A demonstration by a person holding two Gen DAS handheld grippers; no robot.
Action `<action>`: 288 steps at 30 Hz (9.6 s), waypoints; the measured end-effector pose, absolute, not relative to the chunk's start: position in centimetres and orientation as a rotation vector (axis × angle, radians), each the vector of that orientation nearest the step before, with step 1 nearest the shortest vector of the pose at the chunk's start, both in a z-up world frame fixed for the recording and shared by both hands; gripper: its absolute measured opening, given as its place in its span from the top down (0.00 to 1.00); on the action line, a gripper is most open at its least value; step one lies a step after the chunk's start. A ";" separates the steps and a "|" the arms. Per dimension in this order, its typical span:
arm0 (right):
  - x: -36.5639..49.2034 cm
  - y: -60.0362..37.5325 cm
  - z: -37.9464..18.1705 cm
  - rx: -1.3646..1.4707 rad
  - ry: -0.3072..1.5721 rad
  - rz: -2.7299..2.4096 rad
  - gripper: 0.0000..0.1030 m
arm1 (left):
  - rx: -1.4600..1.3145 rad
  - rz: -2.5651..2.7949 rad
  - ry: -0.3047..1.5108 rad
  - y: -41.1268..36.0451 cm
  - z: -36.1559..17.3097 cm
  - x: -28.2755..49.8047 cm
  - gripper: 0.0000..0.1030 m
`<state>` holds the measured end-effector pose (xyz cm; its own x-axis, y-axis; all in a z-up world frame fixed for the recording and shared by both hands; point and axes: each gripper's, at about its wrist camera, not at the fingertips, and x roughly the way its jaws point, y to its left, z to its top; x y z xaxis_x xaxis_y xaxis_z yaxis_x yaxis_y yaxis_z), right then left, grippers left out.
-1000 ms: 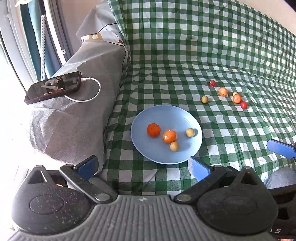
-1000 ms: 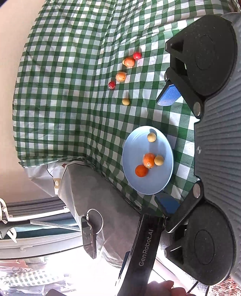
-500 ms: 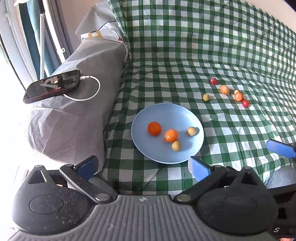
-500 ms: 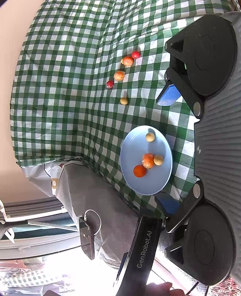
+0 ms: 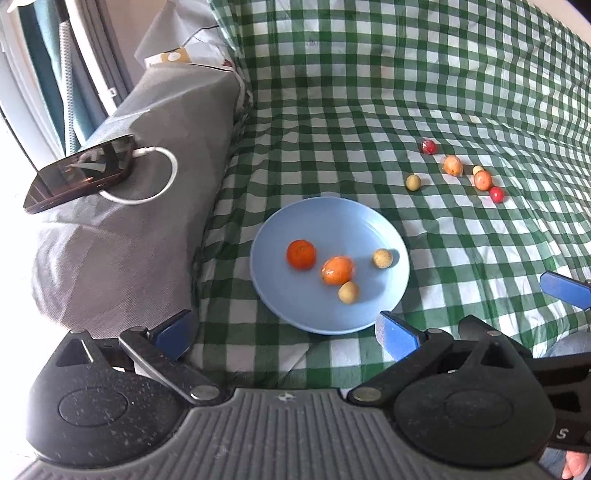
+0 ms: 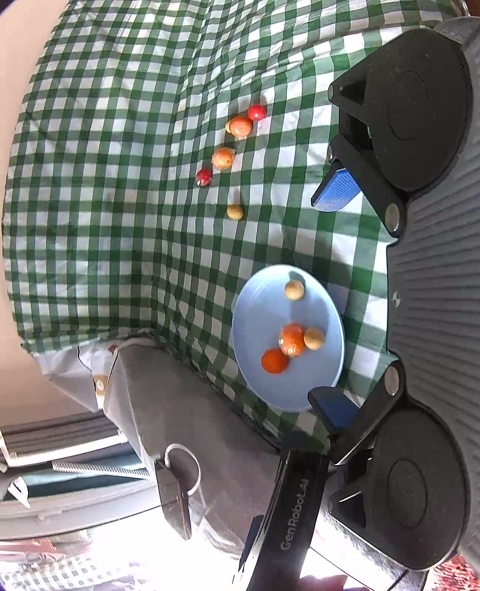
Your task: Organize fruits
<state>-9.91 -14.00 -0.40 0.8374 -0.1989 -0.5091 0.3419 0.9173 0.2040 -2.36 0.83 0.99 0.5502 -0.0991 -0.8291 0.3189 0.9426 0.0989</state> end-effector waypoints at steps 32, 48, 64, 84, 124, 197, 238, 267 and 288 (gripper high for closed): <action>7.3 -45.4 -13.7 0.320 0.668 -0.545 0.09 | 0.324 -0.399 1.168 -24.0 -14.5 21.7 0.00; 5.2 -43.9 -10.5 0.221 0.569 -0.535 0.63 | 0.232 -0.463 1.023 -21.2 -9.6 19.2 0.75; -6.8 -26.6 -1.2 0.184 0.408 -0.343 0.63 | 0.220 -0.501 0.908 -9.0 0.3 3.2 0.75; -13.7 -10.8 2.7 0.165 0.446 -0.147 0.63 | 0.093 -0.369 0.887 5.1 3.7 -6.4 0.75; -0.9 -15.5 -2.6 0.209 0.570 -0.134 0.63 | 0.174 -0.310 1.042 1.2 -3.4 6.3 0.75; -12.2 -11.2 2.2 0.213 0.335 -0.324 0.01 | 0.224 -0.200 0.830 2.1 5.7 -3.7 0.00; 1.0 -41.8 -17.4 0.397 0.410 -0.812 0.71 | 0.343 -0.719 0.943 -34.7 -13.8 20.0 0.59; -10.4 -25.1 -0.8 0.255 0.266 -0.570 0.71 | 0.237 -0.342 0.911 -4.4 2.3 1.2 0.59; -10.5 -10.6 5.1 0.130 0.312 -0.275 0.71 | 0.065 -0.248 0.873 6.0 4.2 -2.6 0.59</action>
